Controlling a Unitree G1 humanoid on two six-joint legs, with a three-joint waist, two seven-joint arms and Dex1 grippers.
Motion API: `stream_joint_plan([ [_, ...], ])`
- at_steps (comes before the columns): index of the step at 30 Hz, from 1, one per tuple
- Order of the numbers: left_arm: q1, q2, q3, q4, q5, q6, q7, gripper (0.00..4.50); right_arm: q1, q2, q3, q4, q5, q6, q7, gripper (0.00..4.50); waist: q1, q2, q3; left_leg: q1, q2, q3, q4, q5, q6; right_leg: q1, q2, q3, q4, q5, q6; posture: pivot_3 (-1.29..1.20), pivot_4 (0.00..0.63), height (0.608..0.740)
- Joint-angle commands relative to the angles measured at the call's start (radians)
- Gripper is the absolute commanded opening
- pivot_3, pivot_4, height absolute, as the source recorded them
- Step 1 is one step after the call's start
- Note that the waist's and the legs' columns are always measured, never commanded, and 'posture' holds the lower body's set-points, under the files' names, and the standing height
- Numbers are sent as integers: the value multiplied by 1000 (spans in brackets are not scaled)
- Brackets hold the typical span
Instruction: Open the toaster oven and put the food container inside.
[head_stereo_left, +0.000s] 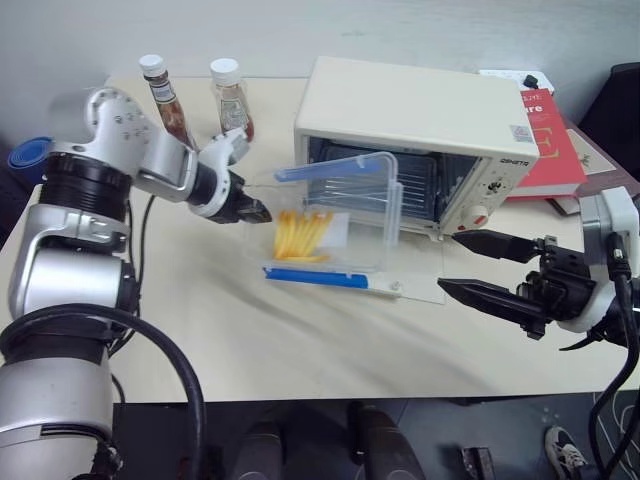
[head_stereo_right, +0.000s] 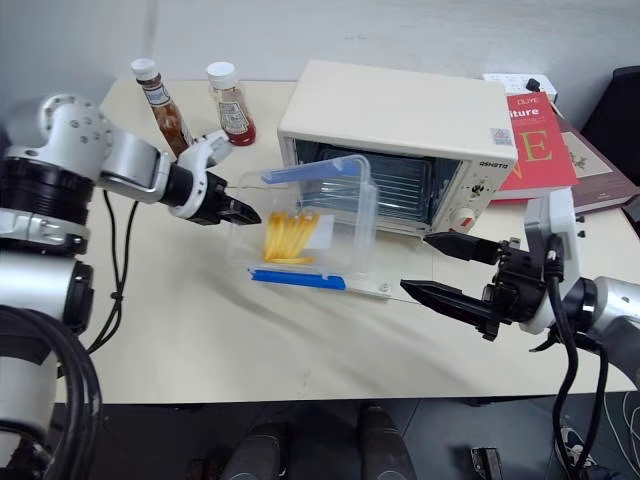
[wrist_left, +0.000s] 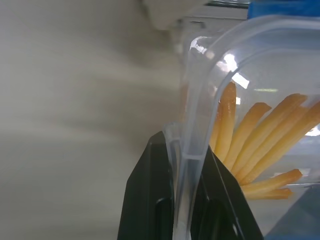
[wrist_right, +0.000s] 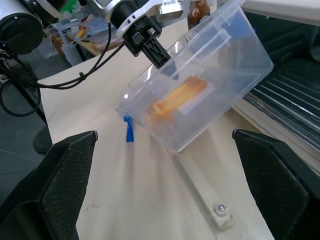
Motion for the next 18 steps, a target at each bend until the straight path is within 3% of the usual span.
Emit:
stream_joint_plan([
  [1, -57, -29, -1, 12, 44, -2, -38, 27, 26, 1, -43, -47, 15, -29, -20, 4500, 0, 0, 0, 0, 0, 0, 0, 0, 0, 0, 0, 0, 0, 0, 0, 0, 150, 740],
  [12, -84, -203, 82, 105, 276, -5, -44, 27, 109, 73, -8, -102, -28, -104, -90, 4500, 3, 0, 0, 1, -1, 0, 3, 1, 1, 0, 0, 2, 4, 0, 1, 0, 150, 740],
  [18, -88, -263, 171, 141, 386, -25, -29, 1930, 141, 84, -8, -106, -43, -129, -102, 4500, 4, 0, 0, 2, -1, 0, 4, 2, 2, 0, 0, 2, 7, 0, 1, 0, 150, 740],
])
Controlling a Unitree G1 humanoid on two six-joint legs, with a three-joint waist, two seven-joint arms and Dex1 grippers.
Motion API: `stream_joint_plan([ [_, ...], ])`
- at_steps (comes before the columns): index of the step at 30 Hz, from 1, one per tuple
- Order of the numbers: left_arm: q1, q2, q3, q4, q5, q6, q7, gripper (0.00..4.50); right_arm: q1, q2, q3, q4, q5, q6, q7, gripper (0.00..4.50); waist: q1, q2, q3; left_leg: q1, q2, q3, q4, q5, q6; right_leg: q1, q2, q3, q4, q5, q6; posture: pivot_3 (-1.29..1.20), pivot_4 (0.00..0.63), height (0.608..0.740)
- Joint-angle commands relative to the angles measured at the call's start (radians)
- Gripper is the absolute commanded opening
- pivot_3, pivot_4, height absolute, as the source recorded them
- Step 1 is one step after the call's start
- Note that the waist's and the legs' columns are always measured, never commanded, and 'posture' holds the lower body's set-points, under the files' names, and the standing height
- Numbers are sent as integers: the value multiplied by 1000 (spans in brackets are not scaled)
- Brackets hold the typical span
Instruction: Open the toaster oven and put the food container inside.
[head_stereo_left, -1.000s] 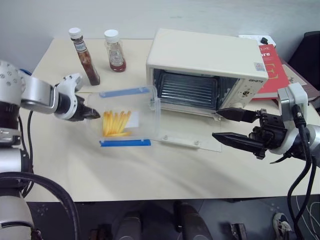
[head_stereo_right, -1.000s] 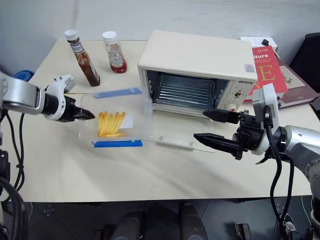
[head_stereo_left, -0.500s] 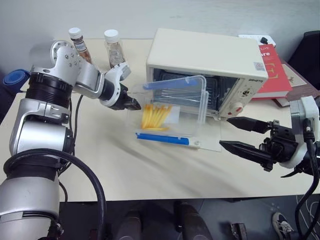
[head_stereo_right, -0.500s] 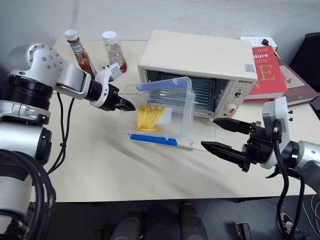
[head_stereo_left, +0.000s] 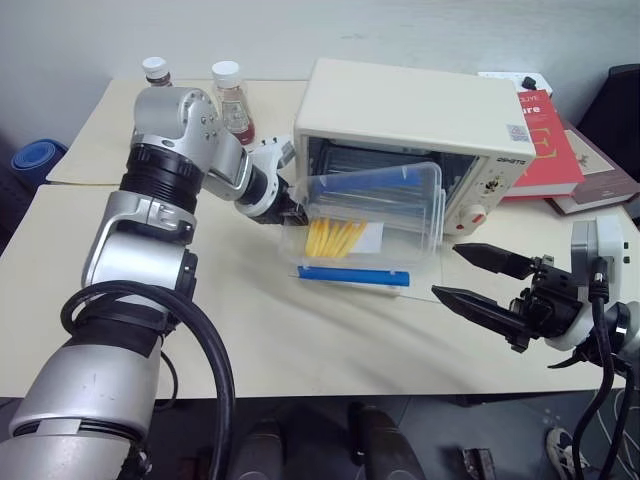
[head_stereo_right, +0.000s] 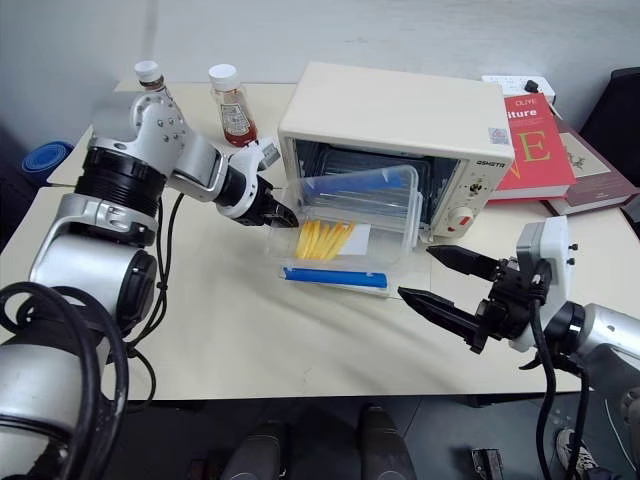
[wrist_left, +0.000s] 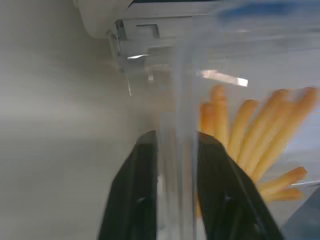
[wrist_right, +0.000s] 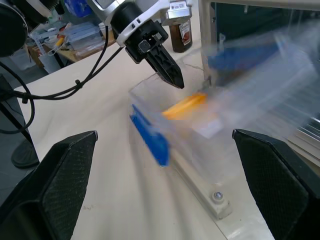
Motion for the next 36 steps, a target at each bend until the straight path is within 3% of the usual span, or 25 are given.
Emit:
stream_joint_plan([
  [1, -29, -11, 69, 5, 61, -10, 10, 2232, 14, 5, -23, -28, -5, -35, -8, 4500, -2, 0, 0, 0, 0, 0, 0, 0, 0, 0, 0, 0, 0, 0, 0, 0, 150, 740],
  [4, -25, -22, 131, 4, 92, -19, 16, 3117, 24, -2, -37, -16, -8, -42, -7, 4500, -2, 0, 0, 1, 0, 0, 0, 0, 0, 0, 0, 0, 2, 0, 0, 0, 150, 740],
  [12, 31, 43, 242, -209, 6, 1, -162, 3117, 36, -49, -59, 10, 3, -28, 25, 4500, -3, 0, 0, 2, 0, 0, 0, 1, -1, 0, 0, 1, 3, 0, 0, 0, 150, 740],
  [16, 188, 181, 261, -456, -65, -131, -353, 3117, 18, -78, -53, 24, 25, -13, 31, 4500, -21, 0, 0, 4, 1, 1, -1, 1, -1, 0, 0, 2, 6, -1, -1, 0, 150, 740],
  [20, 323, 280, 378, -567, -134, -200, -467, 3117, 9, -88, -30, 30, 28, -2, 43, 4500, -25, 0, 0, 6, 1, 1, -1, 1, -2, 0, 1, 2, 10, -1, -2, 0, 150, 740],
  [21, 363, 300, 387, -610, -150, -212, -494, 3144, 5, -88, -23, 33, 29, 1, 45, 4332, -25, 0, 0, 6, 1, 0, 0, 2, -2, 0, 1, 1, 10, -1, -2, 0, 150, 740],
  [24, 527, 368, 416, -793, -219, -276, -632, 2540, -18, -86, 10, 36, 50, 16, 49, 3569, -24, 0, 0, 5, 1, 0, 1, 2, -2, 0, 0, 2, 10, -1, -2, 0, 150, 740],
  [28, 733, 476, 352, -1023, -257, -406, -850, 1355, -32, -94, 61, 30, 39, 29, 73, 2231, -24, 0, 0, 4, 1, 0, 1, 1, -1, 0, 0, 2, 9, -1, -2, 0, 150, 740],
  [32, 869, 541, 203, -1156, -164, -593, -962, 45, -61, -92, 141, 32, -1, 27, 97, 781, -17, 0, 0, 5, 1, 1, 2, 1, -1, 2, 0, 2, 9, -2, -3, 0, 150, 740],
  [34, 903, 540, 128, -1170, -92, -694, -979, 0, -85, -88, 196, 39, -46, 18, 101, 91, -15, 0, 0, 6, 1, 0, 4, 1, -1, 3, 0, 2, 8, -2, -4, 0, 150, 740],
  [36, 903, 504, 43, -1170, -13, -777, -959, 0, -116, -77, 272, 51, -126, 0, 95, 38, -15, 0, 0, 6, 1, 0, 5, 1, -1, 5, 1, 2, 6, -3, -6, 0, 150, 740],
])
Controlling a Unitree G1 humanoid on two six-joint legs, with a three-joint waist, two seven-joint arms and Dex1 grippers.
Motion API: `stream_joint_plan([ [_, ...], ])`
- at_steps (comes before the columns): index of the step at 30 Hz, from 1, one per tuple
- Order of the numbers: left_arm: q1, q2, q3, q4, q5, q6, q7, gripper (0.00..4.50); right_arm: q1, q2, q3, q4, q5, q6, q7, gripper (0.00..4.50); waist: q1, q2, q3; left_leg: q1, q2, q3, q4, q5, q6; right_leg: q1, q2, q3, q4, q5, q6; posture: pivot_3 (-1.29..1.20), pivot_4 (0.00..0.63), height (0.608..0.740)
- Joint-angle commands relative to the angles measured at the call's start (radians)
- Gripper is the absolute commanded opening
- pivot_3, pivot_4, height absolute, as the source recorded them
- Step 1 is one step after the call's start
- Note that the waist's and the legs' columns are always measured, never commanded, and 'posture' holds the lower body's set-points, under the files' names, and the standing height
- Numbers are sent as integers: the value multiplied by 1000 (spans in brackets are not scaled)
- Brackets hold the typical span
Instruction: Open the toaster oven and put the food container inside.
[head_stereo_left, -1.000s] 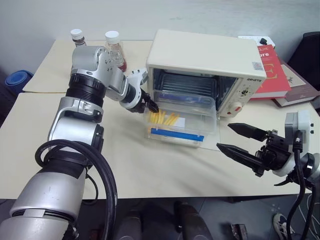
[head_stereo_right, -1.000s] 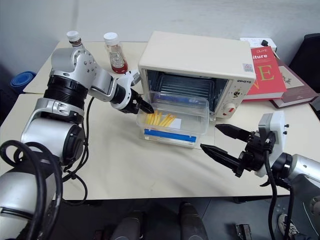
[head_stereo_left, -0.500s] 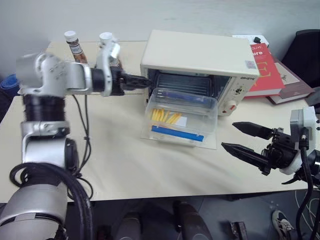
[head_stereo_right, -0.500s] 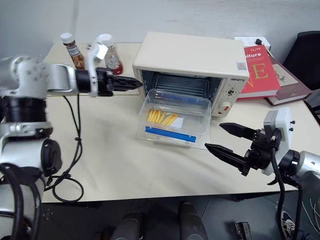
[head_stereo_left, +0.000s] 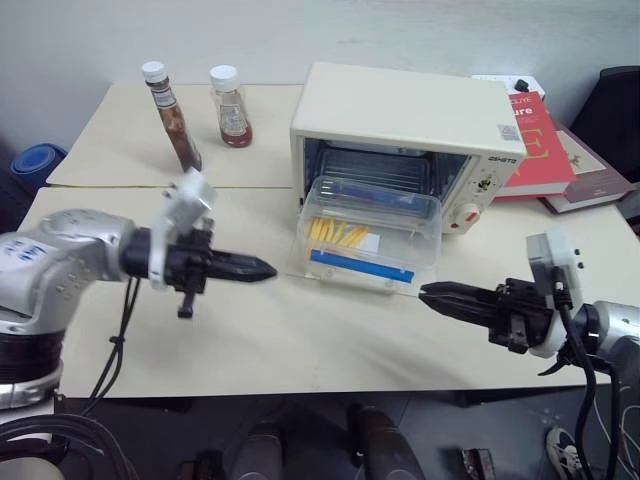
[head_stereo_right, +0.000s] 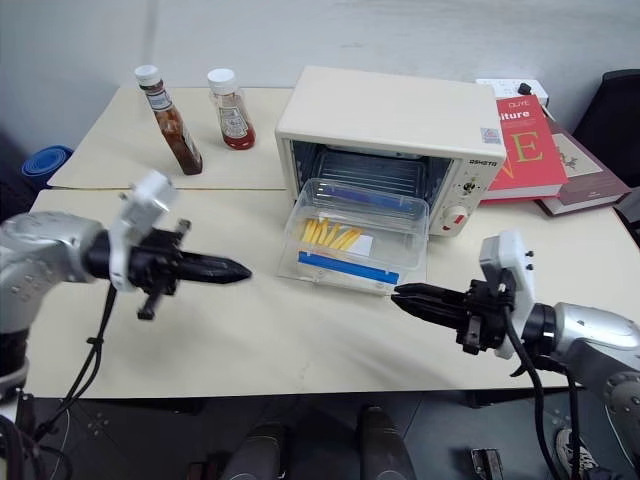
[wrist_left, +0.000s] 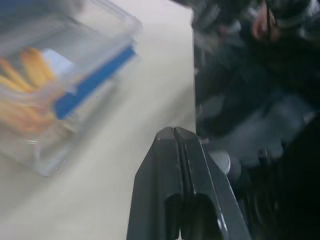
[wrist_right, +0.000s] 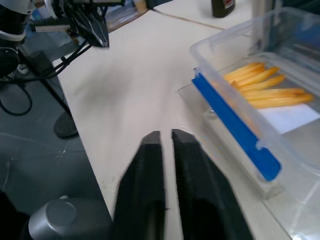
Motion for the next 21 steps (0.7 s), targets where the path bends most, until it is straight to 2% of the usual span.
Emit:
stream_joint_plan([
  [1, -24, -59, -122, -3, 136, -141, 40, 0, -59, 16, 110, 17, -127, -35, -17, 38, 1, 0, 0, 0, 0, 0, 0, 0, 0, 1, 1, 0, -1, 0, 0, 0, 150, 740],
  [5, -101, -198, -229, 127, 286, -197, 178, 0, -157, 77, 244, 83, -298, -68, -86, 38, 9, 0, 0, -1, 0, -1, 3, 0, 2, 2, 1, 0, -2, 2, 3, 0, 150, 740],
  [10, -182, -425, -188, 279, 362, -258, 396, 0, -278, 190, 319, 201, -499, -120, -224, 38, 14, 0, 0, -2, 0, -1, 4, -1, 4, 0, 1, 0, 0, 3, 5, 0, 150, 740],
  [16, -243, -555, -174, 377, 439, -317, 536, 0, -363, 295, 329, 286, -627, -165, -308, 38, 14, 0, 0, -3, 0, -1, 4, -2, 4, -1, 1, 0, 1, 3, 6, 0, 150, 740],
  [21, -329, -655, -151, 545, 515, -405, 661, 0, -462, 399, 318, 442, -722, -230, -382, 38, 15, 0, 0, -2, -1, -1, 5, -1, 3, 0, 0, 0, 3, 3, 6, 0, 150, 740],
])
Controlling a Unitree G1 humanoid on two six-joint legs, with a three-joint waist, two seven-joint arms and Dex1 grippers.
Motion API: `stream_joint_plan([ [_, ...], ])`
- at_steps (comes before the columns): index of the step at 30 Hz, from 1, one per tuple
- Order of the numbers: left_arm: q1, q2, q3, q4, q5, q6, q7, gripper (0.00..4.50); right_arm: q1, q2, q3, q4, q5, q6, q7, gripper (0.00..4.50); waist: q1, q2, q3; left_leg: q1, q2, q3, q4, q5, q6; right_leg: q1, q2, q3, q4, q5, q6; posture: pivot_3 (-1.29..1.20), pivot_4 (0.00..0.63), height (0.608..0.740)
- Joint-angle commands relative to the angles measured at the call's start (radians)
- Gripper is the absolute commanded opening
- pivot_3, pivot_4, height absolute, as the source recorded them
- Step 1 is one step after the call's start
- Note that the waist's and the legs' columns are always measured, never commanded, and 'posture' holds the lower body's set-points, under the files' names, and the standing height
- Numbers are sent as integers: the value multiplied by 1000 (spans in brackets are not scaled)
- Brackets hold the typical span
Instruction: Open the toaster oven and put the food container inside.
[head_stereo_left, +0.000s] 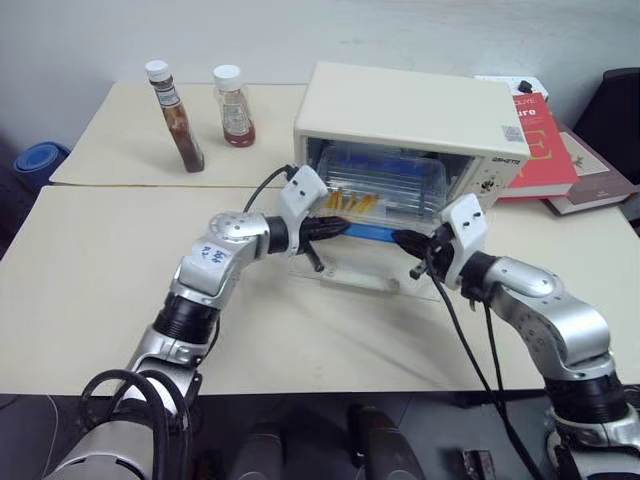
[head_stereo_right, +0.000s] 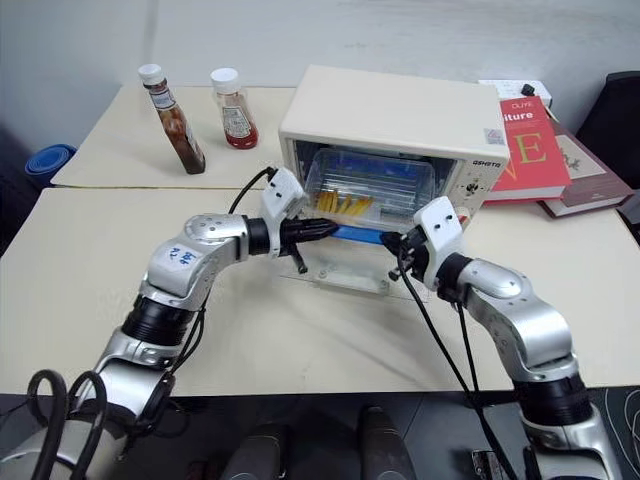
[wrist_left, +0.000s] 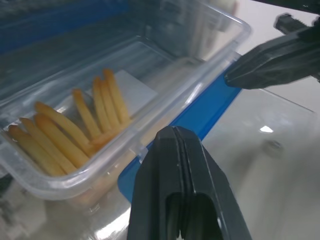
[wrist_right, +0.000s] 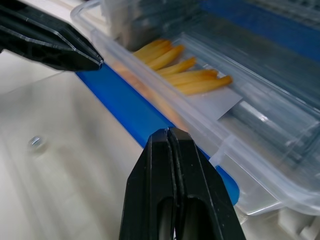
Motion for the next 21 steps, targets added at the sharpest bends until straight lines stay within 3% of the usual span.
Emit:
stream_joint_plan([
  [1, -71, -47, 34, 93, 43, -78, 69, 0, -65, 46, -29, 89, -63, -68, -47, 38, -1, 0, 0, 0, 0, 0, 0, 0, 0, 0, 0, 0, 0, 0, 0, 0, 150, 740],
  [6, -129, -119, 77, 228, 51, -152, 117, 0, -126, 94, -47, 190, -106, -128, -59, 38, -1, 0, 0, -1, 0, 0, -1, 0, 0, -1, 0, 0, 0, 0, 0, 0, 150, 740],
  [11, -140, -96, 113, 200, 30, -127, 88, 0, -90, 85, -93, 74, -43, -57, -26, 38, -3, 0, 0, -1, 0, 0, -1, 0, 0, -1, 0, 0, 0, 0, 0, 0, 150, 740],
  [14, -77, 81, 168, -47, -104, 18, -117, 564, 76, -9, -172, -196, 126, 105, 65, 0, -6, 0, 0, -2, 1, 0, -3, 0, 0, -3, 0, 0, 3, 0, 0, 0, 150, 740],
  [21, 76, 511, 227, -342, -278, 115, -526, 2780, 412, -108, -344, -485, 388, 318, 86, 0, -24, 1, 0, -1, 2, 0, -7, 0, 0, -3, 0, 0, -1, -1, -1, 0, 150, 740],
])
